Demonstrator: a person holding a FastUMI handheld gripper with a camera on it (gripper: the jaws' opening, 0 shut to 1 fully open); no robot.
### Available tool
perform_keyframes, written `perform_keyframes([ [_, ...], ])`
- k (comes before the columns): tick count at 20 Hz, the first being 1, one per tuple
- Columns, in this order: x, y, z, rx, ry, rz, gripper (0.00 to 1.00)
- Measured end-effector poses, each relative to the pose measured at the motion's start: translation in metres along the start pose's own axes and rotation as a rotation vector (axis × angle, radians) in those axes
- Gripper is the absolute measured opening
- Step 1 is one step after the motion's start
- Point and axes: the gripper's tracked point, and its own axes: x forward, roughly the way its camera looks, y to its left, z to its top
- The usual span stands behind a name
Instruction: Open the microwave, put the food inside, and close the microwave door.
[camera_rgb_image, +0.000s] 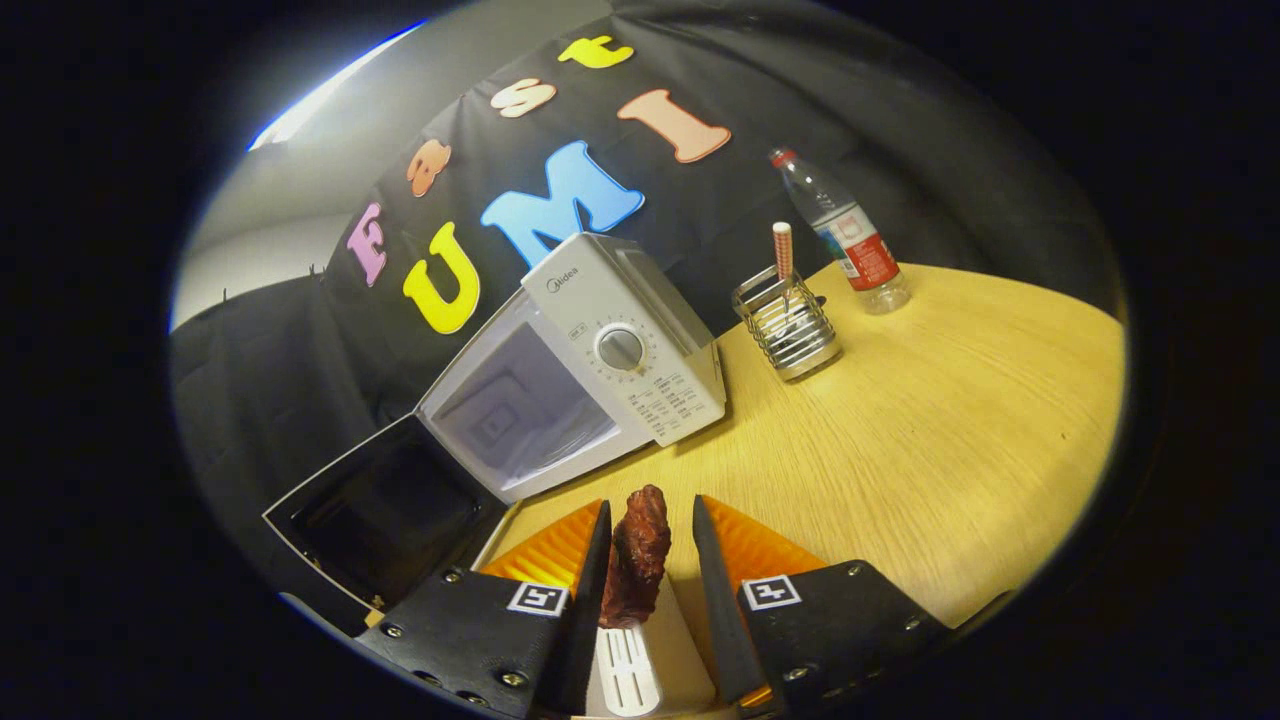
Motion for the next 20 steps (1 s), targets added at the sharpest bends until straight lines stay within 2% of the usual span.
perform_keyframes([
  [1, -0.001, 0.002, -0.002, 0.031, 0.011, 0.027, 0.39],
  [2, -0.006, 0.005, -0.007, 0.06, 0.015, 0.032, 0.37],
  [4, -0.004, 0.009, -0.001, 0.113, 0.011, 0.061, 0.22],
  [5, -0.013, 0.012, 0.001, 0.14, 0.01, 0.083, 0.21],
  [6, -0.008, 0.018, 0.002, 0.166, 0.011, 0.102, 0.14],
  [7, -0.011, 0.023, 0.004, 0.19, 0.012, 0.131, 0.15],
  [10, -0.014, 0.026, 0.008, 0.199, 0.006, 0.125, 0.14],
  [14, -0.017, 0.028, 0.012, 0.272, 0.013, 0.135, 0.14],
  [20, -0.025, 0.055, 0.029, 0.225, -0.016, 0.149, 0.14],
])
